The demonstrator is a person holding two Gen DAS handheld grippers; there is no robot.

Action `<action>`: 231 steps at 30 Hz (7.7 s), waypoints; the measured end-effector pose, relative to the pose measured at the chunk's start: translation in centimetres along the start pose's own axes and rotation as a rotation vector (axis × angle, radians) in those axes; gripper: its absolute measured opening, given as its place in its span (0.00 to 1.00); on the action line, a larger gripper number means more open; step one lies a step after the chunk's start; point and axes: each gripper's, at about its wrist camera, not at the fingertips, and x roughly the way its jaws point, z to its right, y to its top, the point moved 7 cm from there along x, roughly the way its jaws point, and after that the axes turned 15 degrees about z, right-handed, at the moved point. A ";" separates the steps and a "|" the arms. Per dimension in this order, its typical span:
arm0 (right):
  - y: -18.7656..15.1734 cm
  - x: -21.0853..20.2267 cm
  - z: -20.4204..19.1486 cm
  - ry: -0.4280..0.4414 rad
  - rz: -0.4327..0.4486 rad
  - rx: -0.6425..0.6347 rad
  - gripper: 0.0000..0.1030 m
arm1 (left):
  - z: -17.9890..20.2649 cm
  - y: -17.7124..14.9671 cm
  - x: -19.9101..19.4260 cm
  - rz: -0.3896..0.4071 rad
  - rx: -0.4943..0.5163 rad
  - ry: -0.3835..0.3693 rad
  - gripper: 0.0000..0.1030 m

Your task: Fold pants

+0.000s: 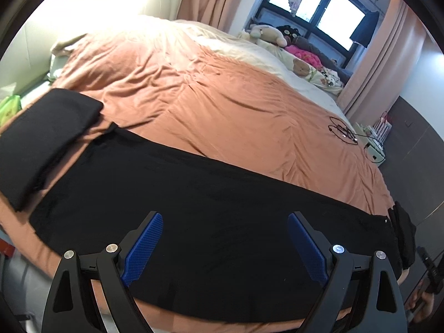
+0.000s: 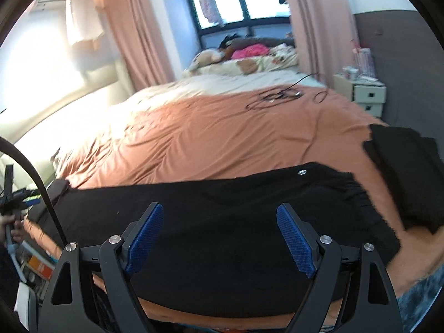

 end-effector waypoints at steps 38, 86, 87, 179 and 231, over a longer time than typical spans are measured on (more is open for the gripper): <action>-0.6 25.6 -6.7 0.321 -0.405 -0.361 0.75 | 0.8 -1.0 18.7 -0.274 -0.187 0.131 0.68; -3.3 32.6 -14.0 0.284 -0.459 -0.580 0.00 | -1.3 0.3 21.0 -0.265 -0.311 0.171 0.01; -3.6 32.9 -14.0 0.277 -0.463 -0.578 0.00 | -1.4 0.2 21.2 -0.267 -0.314 0.171 0.01; -9.4 12.9 -15.9 0.240 -0.394 -0.137 0.58 | -23.2 -7.5 -3.5 0.011 -0.538 0.117 0.63; -9.7 20.4 -14.2 0.177 -0.554 0.070 0.09 | -24.7 -3.7 -2.5 0.108 -0.639 0.096 0.15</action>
